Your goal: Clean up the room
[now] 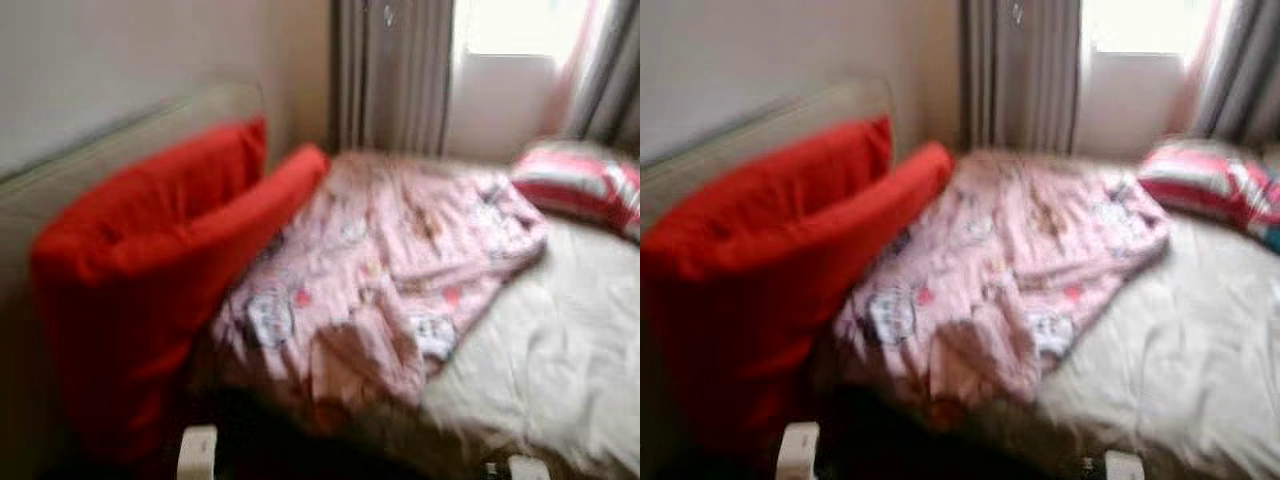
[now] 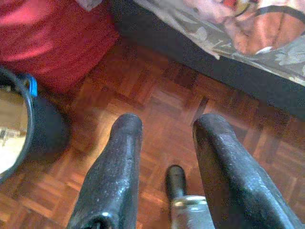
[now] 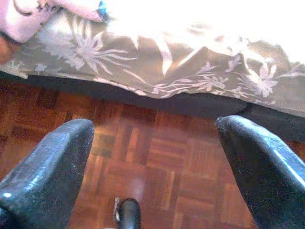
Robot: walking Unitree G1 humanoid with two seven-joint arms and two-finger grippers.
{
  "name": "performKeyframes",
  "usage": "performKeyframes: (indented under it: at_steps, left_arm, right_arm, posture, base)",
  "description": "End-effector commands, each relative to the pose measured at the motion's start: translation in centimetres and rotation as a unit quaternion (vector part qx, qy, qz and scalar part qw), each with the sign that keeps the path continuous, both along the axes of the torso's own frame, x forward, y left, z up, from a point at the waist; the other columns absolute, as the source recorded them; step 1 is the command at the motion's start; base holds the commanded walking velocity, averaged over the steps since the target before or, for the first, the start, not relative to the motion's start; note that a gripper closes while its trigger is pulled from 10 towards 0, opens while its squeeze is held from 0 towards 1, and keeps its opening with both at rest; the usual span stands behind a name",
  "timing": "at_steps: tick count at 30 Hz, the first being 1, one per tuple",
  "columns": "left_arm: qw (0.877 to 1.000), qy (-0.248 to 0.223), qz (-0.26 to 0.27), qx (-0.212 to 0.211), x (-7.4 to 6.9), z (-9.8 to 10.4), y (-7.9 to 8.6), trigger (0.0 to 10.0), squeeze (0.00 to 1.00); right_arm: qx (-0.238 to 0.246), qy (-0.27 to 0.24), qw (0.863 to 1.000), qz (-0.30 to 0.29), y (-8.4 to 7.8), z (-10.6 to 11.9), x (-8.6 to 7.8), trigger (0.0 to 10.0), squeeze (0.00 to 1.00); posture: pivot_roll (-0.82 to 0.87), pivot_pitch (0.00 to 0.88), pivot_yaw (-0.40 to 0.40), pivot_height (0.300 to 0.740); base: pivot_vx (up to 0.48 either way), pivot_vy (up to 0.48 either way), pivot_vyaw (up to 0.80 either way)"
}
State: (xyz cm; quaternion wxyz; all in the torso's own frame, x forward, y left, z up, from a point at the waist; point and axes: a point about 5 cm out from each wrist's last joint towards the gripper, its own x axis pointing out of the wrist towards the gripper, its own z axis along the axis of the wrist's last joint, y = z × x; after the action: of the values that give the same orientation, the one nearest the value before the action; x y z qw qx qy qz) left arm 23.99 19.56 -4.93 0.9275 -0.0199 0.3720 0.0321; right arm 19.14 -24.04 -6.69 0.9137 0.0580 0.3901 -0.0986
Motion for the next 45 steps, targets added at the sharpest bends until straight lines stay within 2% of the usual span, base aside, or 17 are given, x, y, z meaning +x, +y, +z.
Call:
performKeyframes:
  at_steps: [1,6,19,23,32,40,45]
  left_arm:
    - [1.0,0.015,0.004,0.002,-0.72,-0.44,0.49,10.0,0.0]
    - [1.0,0.014,0.004,0.003,-0.71,-0.42,0.5,10.0,0.0]
    - [1.0,0.011,0.006,0.0,-0.59,-0.33,0.52,10.0,0.0]
    - [1.0,0.01,0.008,0.0,-0.56,-0.31,0.53,10.0,0.0]
    - [1.0,0.007,0.01,0.0,-0.49,-0.25,0.54,10.0,0.0]
    - [1.0,0.002,0.01,-0.001,-0.4,-0.17,0.56,10.0,0.0]
    - [1.0,-0.014,0.005,-0.002,-0.2,0.04,0.49,10.0,0.0]
  right_arm:
    - [0.012,0.003,1.0,-0.008,0.43,-0.3,-0.34,10.0,0.0]
    - [0.014,0.004,1.0,-0.009,0.45,-0.31,-0.35,10.0,0.0]
    - [0.008,0.004,1.0,-0.002,0.43,-0.24,-0.22,10.0,0.0]
    - [0.01,0.001,1.0,-0.001,0.45,-0.21,-0.17,10.0,0.0]
    - [0.007,0.0,1.0,0.005,0.45,-0.14,-0.07,10.0,0.0]
    - [0.009,-0.007,1.0,0.003,0.46,-0.06,0.04,10.0,0.0]
    - [0.015,-0.013,1.0,-0.001,0.46,-0.02,0.07,10.0,0.0]
  posture:
    - [-0.05,0.0,0.028,0.74]
    - [-0.05,0.0,0.028,0.74]
    - [-0.05,0.0,0.028,0.74]
    - [-0.05,0.0,0.027,0.74]
    - [-0.05,0.0,0.024,0.74]
    - [-0.05,0.003,0.024,0.74]
    - [-0.05,0.006,0.022,0.74]
  base:
    - [0.0,0.0,0.0]
    - [0.0,0.0,0.0]
    - [0.278,0.0,0.0]
    - [0.311,0.0,0.74]
    - [0.325,0.0,0.0]
    - [0.329,0.0,0.74]
    - [0.133,0.0,0.19]
